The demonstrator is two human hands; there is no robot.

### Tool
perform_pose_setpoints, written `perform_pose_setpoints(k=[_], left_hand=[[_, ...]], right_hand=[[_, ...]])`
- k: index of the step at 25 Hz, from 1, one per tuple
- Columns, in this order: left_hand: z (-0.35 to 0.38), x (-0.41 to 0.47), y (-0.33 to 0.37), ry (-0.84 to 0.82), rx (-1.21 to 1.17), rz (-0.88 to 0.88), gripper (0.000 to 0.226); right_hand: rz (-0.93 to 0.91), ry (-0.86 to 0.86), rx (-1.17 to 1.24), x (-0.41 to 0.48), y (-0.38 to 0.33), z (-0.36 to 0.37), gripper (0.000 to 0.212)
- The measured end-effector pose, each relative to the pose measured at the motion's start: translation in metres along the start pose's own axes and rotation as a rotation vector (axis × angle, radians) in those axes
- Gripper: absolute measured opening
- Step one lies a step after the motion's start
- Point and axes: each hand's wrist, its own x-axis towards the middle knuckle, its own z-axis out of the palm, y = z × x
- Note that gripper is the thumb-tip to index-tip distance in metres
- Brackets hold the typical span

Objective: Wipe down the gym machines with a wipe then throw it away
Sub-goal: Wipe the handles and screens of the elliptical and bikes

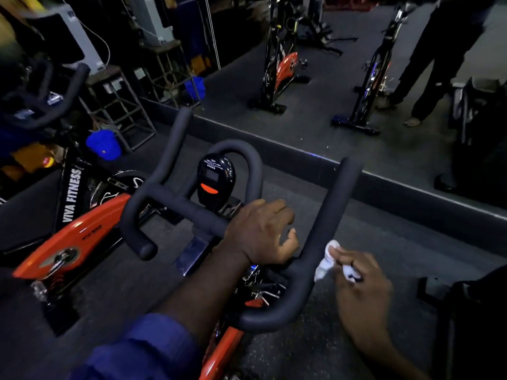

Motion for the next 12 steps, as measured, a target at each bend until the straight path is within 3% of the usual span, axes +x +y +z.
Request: perform_pose_setpoints(k=[2,5,9,12], left_hand=[[-0.010,0.001,-0.005,0.116,-0.135,-0.012,0.010],[-0.033,-0.012,-0.030,0.258,-0.202,-0.010,0.008],[-0.040,-0.054,-0.065,0.172,-0.142,0.132,0.016],[-0.033,-0.076,-0.070,0.114,-0.125,0.172,0.028]], right_hand=[[-0.163,0.029,-0.063,0.014,-0.019,0.003,0.040],[-0.426,-0.082,-0.146,0.063,-0.072,0.026,0.025],[-0.701,-0.172,-0.315,0.128,-0.110,0.098,0.029],[-0.813,-0.356,-0.538,0.155,-0.113,0.133,0.033]])
